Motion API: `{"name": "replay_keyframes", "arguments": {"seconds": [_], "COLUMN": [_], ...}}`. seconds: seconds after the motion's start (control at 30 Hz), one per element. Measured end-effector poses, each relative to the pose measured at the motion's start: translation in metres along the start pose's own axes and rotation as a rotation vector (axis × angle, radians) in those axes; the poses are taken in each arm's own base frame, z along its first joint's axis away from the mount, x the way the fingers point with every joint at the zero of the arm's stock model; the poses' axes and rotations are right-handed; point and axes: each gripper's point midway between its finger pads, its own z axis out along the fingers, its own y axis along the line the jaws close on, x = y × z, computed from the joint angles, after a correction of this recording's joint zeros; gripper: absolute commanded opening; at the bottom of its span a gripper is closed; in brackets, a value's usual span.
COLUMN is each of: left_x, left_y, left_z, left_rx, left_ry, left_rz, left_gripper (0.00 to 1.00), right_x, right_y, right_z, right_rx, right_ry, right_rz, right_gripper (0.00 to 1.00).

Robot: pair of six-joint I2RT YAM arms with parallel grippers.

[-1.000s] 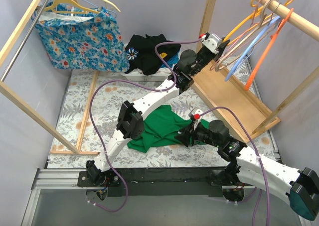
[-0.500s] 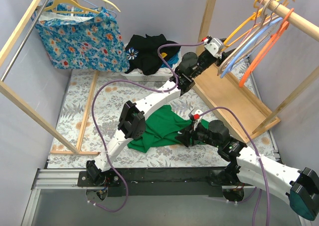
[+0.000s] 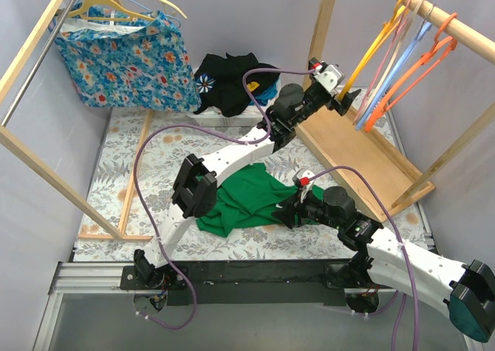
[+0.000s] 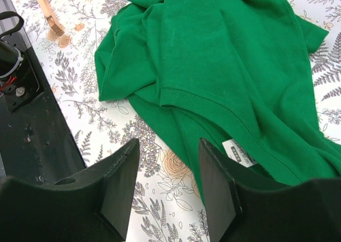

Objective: Remove the t-shirt from the hanger
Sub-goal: Place the hanger at the clothesline.

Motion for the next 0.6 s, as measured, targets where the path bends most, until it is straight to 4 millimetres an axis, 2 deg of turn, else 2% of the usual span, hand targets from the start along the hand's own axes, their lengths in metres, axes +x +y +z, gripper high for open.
{"name": "replay_keyframes", "arguments": {"seconds": [0.13,0.27,0.4,0.5,0.6], "left_x": [-0.018,-0.062,-0.106,-0.118,-0.109], "left_y": [0.002,0.004,0.000,-0.006,-0.014], "left_z": [-0.017,-0.039,-0.074,-0.107,-0.144], "left_rx": [-0.003,-0.020,-0.031,-0.038,-0.065], "left_ry": [0.035,0.030,0.025,0.047,0.104], "left_rz": [0.012,0.031,0.038,0.033,0.027], "left_gripper": [0.98,0.98,0.98,0.98,0.98], "right_x": [0.001,0.004,0.008,0.012,0.015], "right_y": [0.000,-0.003,-0.010,-0.016,-0.021], "right_z": [0.000,0.001,0.001,0.002,0.004], "right_rx": [0.002,0.017,0.055,0.085,0.114], "right_ry": [0.004,0.014,0.029,0.043,0.058], "right_rz": [0.001,0.004,0.008,0.012,0.013], "right_gripper": [0.59,0.65,0.72,0.75,0.79]}}
